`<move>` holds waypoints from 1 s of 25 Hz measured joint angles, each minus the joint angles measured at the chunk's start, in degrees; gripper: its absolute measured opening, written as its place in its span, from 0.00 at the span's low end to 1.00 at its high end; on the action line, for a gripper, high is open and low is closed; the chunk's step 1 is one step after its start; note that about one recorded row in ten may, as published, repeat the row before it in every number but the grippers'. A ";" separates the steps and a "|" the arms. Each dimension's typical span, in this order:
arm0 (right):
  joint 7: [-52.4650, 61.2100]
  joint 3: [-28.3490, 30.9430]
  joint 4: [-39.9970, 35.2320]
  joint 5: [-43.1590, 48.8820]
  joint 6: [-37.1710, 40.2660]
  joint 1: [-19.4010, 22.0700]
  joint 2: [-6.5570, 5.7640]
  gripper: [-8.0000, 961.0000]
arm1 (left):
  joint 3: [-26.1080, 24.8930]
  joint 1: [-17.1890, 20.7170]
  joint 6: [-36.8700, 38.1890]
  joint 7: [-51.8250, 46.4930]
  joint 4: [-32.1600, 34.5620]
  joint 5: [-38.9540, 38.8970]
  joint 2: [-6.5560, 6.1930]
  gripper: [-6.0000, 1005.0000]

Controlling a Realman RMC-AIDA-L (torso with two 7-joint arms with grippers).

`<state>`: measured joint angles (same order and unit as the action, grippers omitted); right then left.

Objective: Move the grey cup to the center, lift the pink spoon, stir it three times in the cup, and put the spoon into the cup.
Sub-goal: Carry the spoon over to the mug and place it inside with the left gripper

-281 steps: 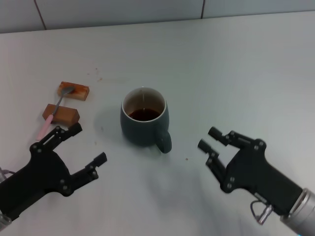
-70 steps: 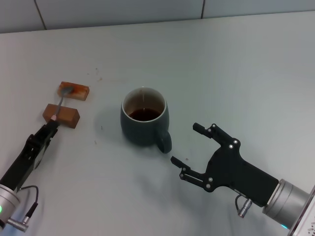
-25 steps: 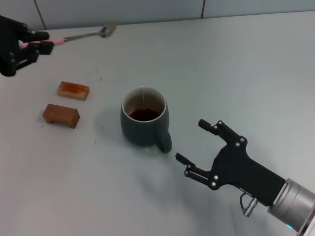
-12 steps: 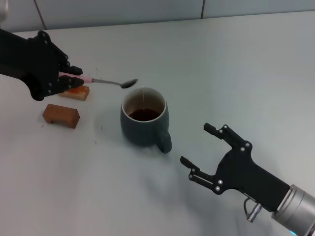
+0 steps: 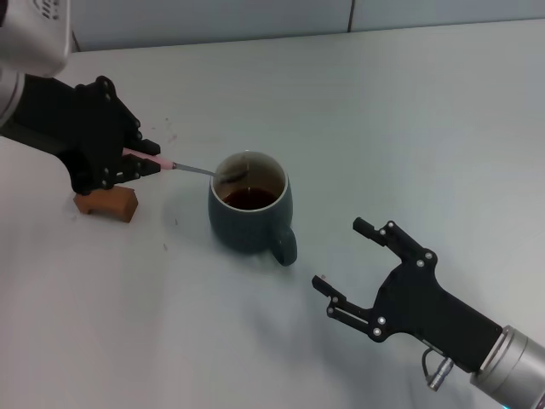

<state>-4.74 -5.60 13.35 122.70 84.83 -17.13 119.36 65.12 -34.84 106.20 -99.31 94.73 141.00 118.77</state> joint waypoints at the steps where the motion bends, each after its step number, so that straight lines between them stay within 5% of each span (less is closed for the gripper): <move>1: 0.00 -0.08 0.04 0.01 0.00 0.02 0.00 0.87 | 0.41 -0.18 -0.13 -0.10 0.00 0.41 0.01 0.13; 15: -0.01 -0.45 0.19 0.18 -0.02 0.58 0.17 0.87 | 8.17 -5.10 -4.00 -2.36 -3.71 5.68 0.35 0.13; 25: -0.01 -1.04 0.36 0.18 -0.02 1.05 0.25 0.87 | 12.88 -5.25 -4.62 -3.65 -2.92 5.17 0.32 0.13</move>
<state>-4.75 -6.64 13.71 122.87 84.81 -16.08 119.60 78.01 -40.09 101.57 -102.96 91.81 146.16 119.09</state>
